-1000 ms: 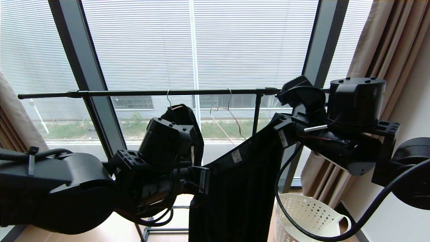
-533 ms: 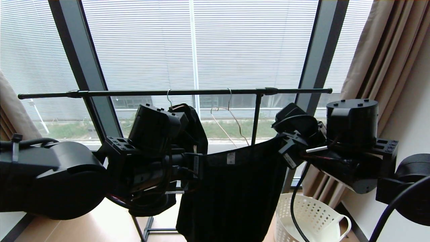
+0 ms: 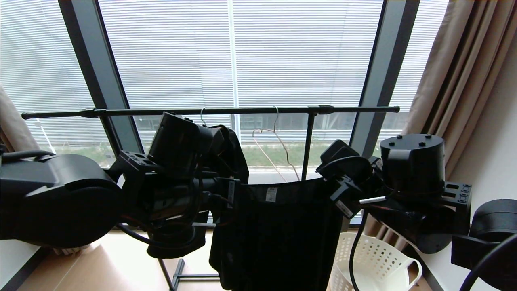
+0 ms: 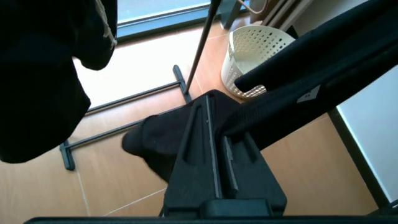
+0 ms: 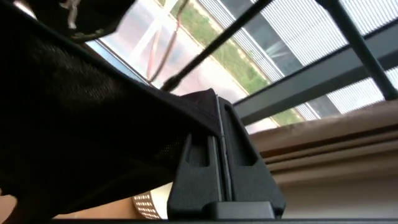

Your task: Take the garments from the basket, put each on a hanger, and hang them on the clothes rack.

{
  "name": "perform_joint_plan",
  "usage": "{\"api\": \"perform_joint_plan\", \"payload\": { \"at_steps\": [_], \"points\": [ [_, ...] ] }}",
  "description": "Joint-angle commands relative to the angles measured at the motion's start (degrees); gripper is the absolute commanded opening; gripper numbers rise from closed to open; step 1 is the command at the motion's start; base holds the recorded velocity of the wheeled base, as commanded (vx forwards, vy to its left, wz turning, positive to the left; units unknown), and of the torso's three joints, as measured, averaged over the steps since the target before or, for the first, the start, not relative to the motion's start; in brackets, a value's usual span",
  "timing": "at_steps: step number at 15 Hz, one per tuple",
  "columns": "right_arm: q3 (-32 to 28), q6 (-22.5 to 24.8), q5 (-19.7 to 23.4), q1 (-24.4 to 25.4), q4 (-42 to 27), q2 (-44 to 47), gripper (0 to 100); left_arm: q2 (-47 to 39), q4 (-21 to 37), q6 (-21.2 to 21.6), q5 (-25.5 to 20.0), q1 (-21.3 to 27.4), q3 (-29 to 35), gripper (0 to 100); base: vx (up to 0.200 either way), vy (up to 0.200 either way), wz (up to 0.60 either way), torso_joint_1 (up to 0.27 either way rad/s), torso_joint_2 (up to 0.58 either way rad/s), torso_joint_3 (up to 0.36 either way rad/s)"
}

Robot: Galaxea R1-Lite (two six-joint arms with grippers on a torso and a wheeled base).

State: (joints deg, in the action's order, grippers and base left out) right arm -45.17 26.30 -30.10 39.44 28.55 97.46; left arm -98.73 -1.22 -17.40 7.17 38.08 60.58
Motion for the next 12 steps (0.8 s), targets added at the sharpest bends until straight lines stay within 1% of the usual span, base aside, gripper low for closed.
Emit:
{"api": "perform_joint_plan", "payload": {
  "at_steps": [1,2,4,7,8,10,11,12],
  "points": [
    [-0.2,0.1,-1.6,1.2,-0.1,-0.3,0,0.3,1.7,0.0,0.0,-0.5,2.7,0,0.0,0.0,0.0,0.0,0.0,0.0],
    [-0.3,0.1,-3.1,1.7,-0.1,-0.3,0,0.2,2.6,0.0,0.0,-0.6,3.5,0,0.0,0.0,0.0,0.0,0.0,0.0],
    [-0.4,0.1,-4.8,2.8,-0.1,-0.5,0,0.1,3.1,0.0,0.0,-1.0,3.6,0,0.0,0.0,0.0,0.0,0.0,0.0],
    [0.1,0.2,-5.2,3.8,-1.2,-2.7,0,-0.2,3.1,0.2,-0.1,-2.1,3.8,0,0.0,0.0,0.0,0.0,0.0,0.0],
    [0.6,0.2,-5.2,4.9,-3.3,-4.7,0,-1.0,3.1,1.0,-0.3,-2.9,4.8,0,0.0,0.0,0.0,0.0,0.0,0.0],
    [0.5,0.0,-4.8,8.1,-7.8,-6.9,0,-3.0,3.1,1.8,-0.4,-4.0,7.4,0,0.0,0.0,0.0,0.0,0.0,0.0],
    [0.6,-0.2,-4.8,11.7,-9.9,-8.1,0,-4.5,3.2,2.2,-0.5,-4.2,9.6,0,0.0,0.0,0.0,0.0,0.0,0.0],
    [0.6,-0.8,-4.7,14.9,-11.0,-8.3,0,-6.6,5.0,2.9,-0.6,-4.2,14.1,0,0.0,0.0,0.0,0.0,0.0,0.0]
  ]
}}
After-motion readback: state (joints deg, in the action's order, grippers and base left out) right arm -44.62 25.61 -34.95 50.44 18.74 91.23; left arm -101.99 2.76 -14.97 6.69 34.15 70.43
